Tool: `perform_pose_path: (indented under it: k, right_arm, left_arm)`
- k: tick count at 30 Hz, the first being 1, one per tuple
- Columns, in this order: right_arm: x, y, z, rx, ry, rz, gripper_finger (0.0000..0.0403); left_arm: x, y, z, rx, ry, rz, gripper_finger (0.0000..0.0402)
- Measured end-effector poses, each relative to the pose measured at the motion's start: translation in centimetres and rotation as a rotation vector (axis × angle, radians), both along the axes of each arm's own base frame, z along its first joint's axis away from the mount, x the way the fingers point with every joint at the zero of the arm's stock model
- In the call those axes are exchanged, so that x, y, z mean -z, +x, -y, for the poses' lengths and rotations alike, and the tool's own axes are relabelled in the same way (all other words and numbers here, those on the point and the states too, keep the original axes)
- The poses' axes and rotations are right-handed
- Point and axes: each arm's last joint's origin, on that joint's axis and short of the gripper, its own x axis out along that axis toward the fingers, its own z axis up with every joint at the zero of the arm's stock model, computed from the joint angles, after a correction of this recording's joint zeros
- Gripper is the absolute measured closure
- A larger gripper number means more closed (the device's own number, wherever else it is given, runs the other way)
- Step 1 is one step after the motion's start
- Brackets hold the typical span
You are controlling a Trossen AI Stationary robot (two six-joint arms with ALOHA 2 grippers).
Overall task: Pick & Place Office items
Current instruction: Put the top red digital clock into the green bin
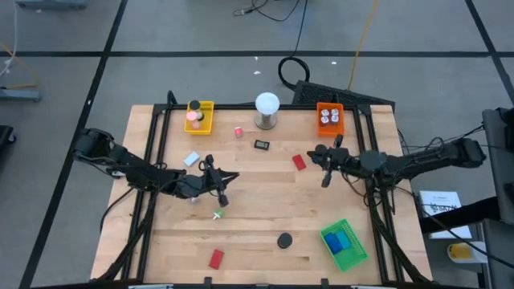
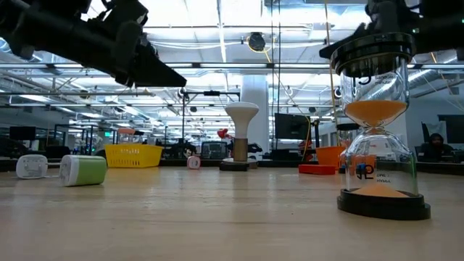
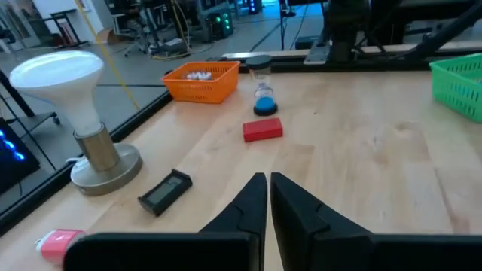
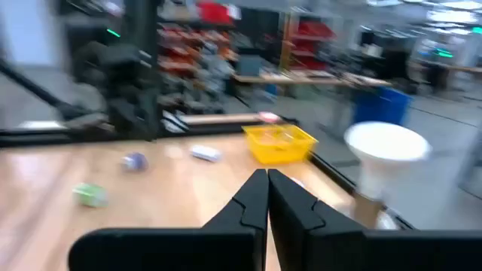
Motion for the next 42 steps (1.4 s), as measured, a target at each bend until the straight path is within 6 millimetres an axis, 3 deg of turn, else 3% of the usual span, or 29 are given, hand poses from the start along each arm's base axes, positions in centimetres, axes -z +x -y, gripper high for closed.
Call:
perform_pose_path:
  k: [6,10,20,28,35,42]
  right_arm:
    - [-0.8,2.2,-2.7,0.122,0.021,-0.135,0.0399]
    - [-0.3,3.8,-4.2,0.189,0.116,-0.21,0.0398]
    - [4.7,5.7,-4.9,0.361,0.255,-0.344,0.0367]
    - [7.0,7.0,-2.7,0.46,0.314,-0.403,0.0291]
    - [8.1,7.8,-2.8,0.415,0.359,-0.42,0.0203]
    - [10.4,8.7,-2.9,0.44,0.361,-0.478,0.015]
  left_arm:
    - [0.0,0.0,-0.2,-0.009,0.004,-0.004,0.0397]
    - [0.0,0.1,-0.2,-0.001,-0.006,-0.002,0.0386]
    - [0.0,0.1,-0.1,0.017,-0.019,0.0,0.0349]
    - [0.0,0.1,-0.1,0.017,-0.018,0.0,0.0348]
    - [0.0,0.1,-0.1,0.016,-0.019,0.0,0.035]
    - [0.0,0.1,-0.1,0.016,-0.02,0.005,0.035]
